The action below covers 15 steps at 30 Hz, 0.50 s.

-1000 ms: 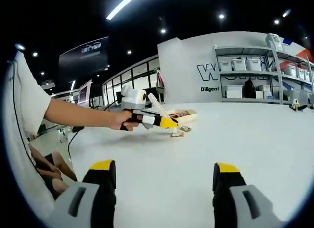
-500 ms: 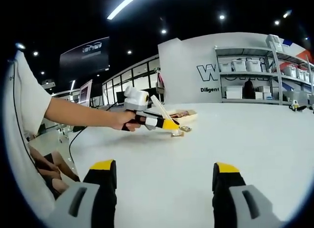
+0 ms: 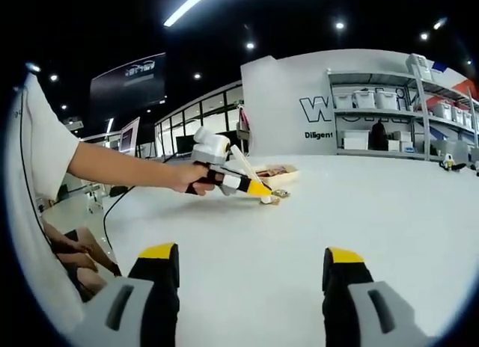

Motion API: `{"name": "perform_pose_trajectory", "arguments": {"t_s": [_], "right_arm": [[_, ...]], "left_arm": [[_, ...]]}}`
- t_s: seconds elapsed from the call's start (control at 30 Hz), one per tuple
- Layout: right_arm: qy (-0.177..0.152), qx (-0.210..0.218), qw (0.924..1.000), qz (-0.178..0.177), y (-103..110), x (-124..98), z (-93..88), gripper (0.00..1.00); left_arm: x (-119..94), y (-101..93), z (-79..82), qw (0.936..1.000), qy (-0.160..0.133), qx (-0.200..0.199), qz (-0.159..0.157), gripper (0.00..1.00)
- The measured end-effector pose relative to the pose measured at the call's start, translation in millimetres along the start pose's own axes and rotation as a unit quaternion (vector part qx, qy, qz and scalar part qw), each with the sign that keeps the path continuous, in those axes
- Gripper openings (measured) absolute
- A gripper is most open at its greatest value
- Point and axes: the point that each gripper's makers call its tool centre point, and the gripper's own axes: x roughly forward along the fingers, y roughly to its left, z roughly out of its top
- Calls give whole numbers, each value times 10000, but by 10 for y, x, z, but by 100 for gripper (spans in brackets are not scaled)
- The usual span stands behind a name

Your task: Place the target food into the container with the food tongs after gripping and lifting it, then release it inside without dropping or visibly crushing the food.

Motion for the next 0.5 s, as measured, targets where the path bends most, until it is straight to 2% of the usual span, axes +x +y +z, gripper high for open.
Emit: {"name": "perform_pose_trajectory", "arguments": {"t_s": [0.17, 0.23, 0.4, 0.5], "right_arm": [[-29, 10, 10000, -2, -7, 13, 20, 76], [-2, -2, 10000, 7, 1, 25, 7, 75], [41, -6, 10000, 25, 17, 49, -24, 75], [24, 20, 10000, 66, 41, 67, -14, 75]], "left_arm": [[-1, 11, 7, 9999, 25, 106, 77, 18], [-31, -2, 55, 9999, -58, 54, 62, 19], [-139, -10, 286, 9993, -363, 27, 61, 19], [-207, 89, 396, 9990, -434, -3, 120, 19]]}}
